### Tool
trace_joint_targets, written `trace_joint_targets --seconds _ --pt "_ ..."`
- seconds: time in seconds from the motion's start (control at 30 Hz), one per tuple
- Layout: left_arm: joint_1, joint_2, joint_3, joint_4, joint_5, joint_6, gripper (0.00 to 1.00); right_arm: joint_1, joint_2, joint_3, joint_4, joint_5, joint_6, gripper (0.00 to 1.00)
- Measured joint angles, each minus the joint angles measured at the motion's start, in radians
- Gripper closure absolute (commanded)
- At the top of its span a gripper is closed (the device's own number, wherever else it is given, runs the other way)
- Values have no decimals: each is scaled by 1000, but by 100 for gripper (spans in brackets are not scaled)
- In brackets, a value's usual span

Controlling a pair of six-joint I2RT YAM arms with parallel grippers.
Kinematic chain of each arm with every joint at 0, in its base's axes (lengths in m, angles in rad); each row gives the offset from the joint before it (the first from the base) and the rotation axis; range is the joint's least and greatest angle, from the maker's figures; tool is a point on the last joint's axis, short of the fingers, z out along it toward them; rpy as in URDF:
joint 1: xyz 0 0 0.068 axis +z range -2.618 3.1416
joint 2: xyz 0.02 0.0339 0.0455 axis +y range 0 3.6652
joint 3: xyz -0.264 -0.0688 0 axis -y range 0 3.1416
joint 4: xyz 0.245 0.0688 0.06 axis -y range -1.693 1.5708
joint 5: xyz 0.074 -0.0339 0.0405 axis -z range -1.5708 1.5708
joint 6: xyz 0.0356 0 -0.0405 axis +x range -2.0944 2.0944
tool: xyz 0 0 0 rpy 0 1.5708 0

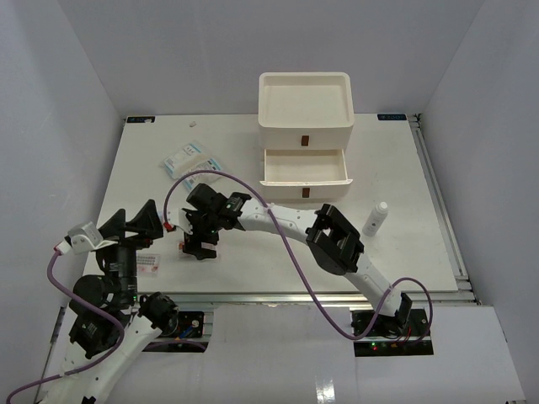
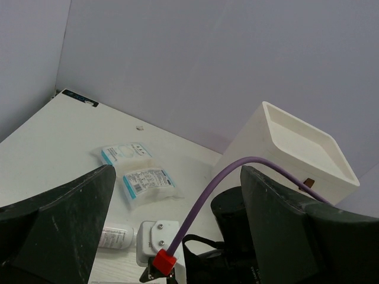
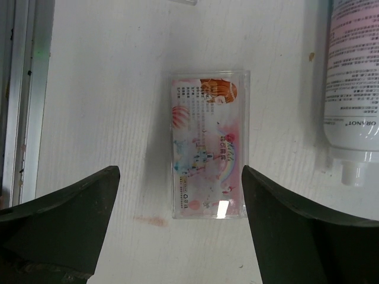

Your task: Organize the makeup

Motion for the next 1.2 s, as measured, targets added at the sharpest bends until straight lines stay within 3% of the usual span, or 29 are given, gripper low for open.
trace_joint_targets --seconds 0.53,0.6,0.8,0.97,1.2 --pt "0 0 0 0 25 4 2 4 101 29 48 50 -62 4" --pt "0 0 0 0 26 6 2 5 101 29 53 53 -64 14" --pt "0 1 -1 0 29 9 2 7 95 4 81 36 -66 58" --pt "0 12 -5 2 44 11 2 6 30 -98 97 20 -92 75" --pt "0 23 -18 10 87 22 2 -12 -100 -228 41 -17 -115 83"
